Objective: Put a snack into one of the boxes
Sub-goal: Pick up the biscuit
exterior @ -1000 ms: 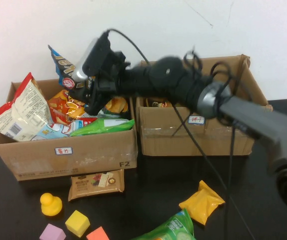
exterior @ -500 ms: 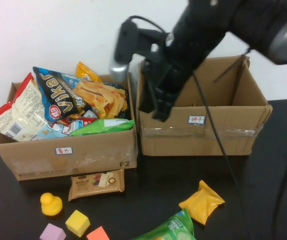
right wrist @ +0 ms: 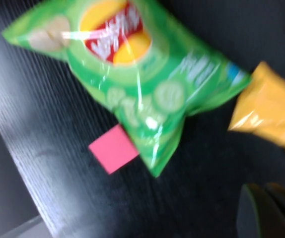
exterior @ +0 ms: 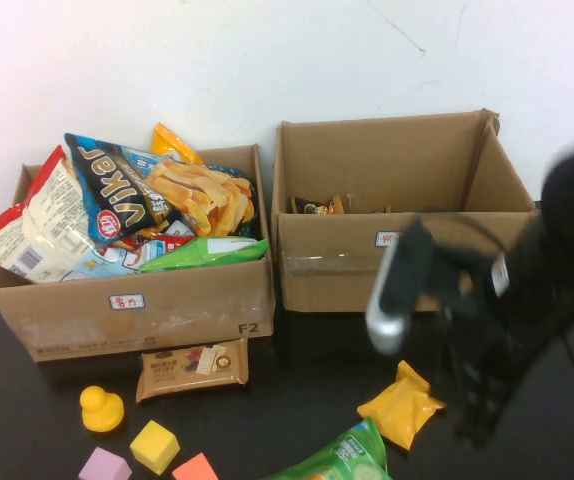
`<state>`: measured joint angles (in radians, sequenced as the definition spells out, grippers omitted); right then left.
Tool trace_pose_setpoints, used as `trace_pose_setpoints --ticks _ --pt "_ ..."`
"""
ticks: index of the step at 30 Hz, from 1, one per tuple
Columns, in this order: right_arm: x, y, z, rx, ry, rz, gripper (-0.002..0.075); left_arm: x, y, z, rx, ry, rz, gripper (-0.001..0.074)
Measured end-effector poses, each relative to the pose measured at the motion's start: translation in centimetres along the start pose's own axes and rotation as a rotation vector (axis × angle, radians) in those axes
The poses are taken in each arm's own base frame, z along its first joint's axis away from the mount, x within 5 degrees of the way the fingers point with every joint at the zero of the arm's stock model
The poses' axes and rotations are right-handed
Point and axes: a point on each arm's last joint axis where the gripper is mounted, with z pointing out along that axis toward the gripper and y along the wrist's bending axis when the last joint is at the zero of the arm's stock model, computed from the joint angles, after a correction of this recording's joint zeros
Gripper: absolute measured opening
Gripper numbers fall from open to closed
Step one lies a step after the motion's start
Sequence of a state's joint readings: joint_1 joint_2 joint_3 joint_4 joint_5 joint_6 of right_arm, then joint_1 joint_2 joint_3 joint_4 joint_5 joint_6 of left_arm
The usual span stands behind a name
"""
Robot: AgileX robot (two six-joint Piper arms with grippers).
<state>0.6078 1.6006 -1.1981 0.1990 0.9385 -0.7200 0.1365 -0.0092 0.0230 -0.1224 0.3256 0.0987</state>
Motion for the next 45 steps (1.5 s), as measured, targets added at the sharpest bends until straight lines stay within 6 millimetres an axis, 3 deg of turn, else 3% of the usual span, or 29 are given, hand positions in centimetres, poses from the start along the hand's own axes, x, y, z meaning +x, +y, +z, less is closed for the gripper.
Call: trace_pose_setpoints --ticks 5,10,15,19,21,27,32,40,45 --pt "3.0 0.7 4.2 0.008 0.057 0.11 0.0 0.0 0.0 0.0 0.0 0.0 0.0 -0.0002" --pt "3.7 0.6 6.4 -0.007 0.108 0.143 0.0039 0.0 0.0 0.0 0.0 0.0 0.0 -0.0002" --pt "2.6 1.6 7.2 0.004 0.08 0.095 0.02 0.0 0.0 0.0 0.0 0.0 0.0 -0.0002" --pt "1.6 2.2 7.4 0.038 0.027 0.058 0.0381 0.0 0.0 0.0 0.0 0.0 0.0 -0.0002" --pt "1.4 2.1 7.6 0.068 0.017 0.071 0.0417 0.0 0.0 0.0 0.0 0.0 0.0 -0.0002" --pt "2.3 0.0 9.8 0.18 0.081 0.2 0.046 0.0 0.0 0.0 0.0 0.0 0.001 -0.0002" --pt "2.8 -2.0 12.1 0.211 0.116 0.345 0.0549 0.0 0.0 0.0 0.0 0.0 0.001 -0.0002" --pt "0.6 -5.9 15.5 0.218 0.089 0.494 0.0589 0.0 0.0 0.0 0.0 0.0 0.001 -0.0002" --pt "0.2 -7.1 17.8 0.201 0.102 0.533 0.059 0.0 0.0 0.0 0.0 0.0 0.001 -0.0002"
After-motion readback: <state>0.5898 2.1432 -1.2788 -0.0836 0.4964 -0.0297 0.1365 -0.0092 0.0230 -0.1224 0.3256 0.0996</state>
